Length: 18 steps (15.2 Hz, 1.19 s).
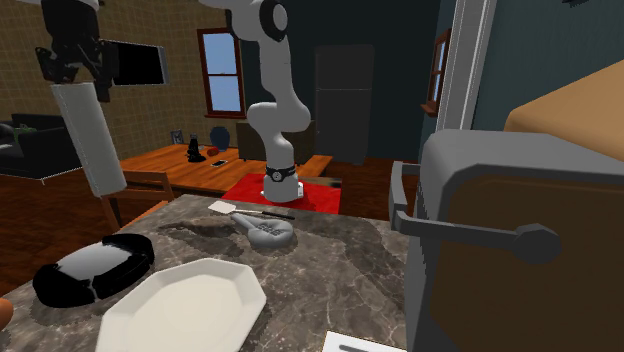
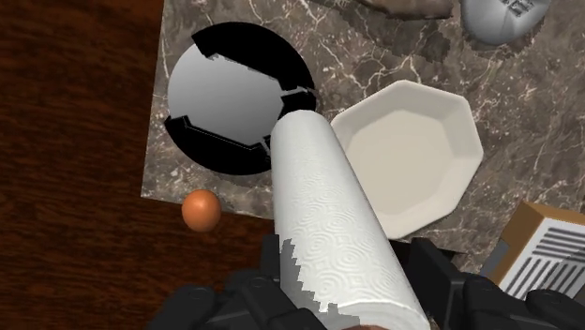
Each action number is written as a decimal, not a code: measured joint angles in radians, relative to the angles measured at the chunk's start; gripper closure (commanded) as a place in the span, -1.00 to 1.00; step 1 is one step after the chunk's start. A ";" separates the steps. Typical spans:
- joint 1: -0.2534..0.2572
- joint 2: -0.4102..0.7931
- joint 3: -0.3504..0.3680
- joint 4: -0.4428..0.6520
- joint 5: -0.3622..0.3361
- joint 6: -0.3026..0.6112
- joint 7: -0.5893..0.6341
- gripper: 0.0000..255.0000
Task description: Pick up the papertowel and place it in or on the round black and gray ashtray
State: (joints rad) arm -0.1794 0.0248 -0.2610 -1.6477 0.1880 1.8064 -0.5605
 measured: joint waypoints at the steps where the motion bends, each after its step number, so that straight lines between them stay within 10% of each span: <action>1: -0.014 0.034 -0.012 0.046 0.012 -0.018 -0.024 1.00; 6: -0.057 0.156 -0.038 0.204 0.055 -0.071 -0.083 1.00; 18: -0.049 0.145 -0.034 0.035 0.060 0.084 -0.111 1.00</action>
State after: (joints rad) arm -0.2283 0.1698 -0.2947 -1.6125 0.2477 1.8904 -0.6716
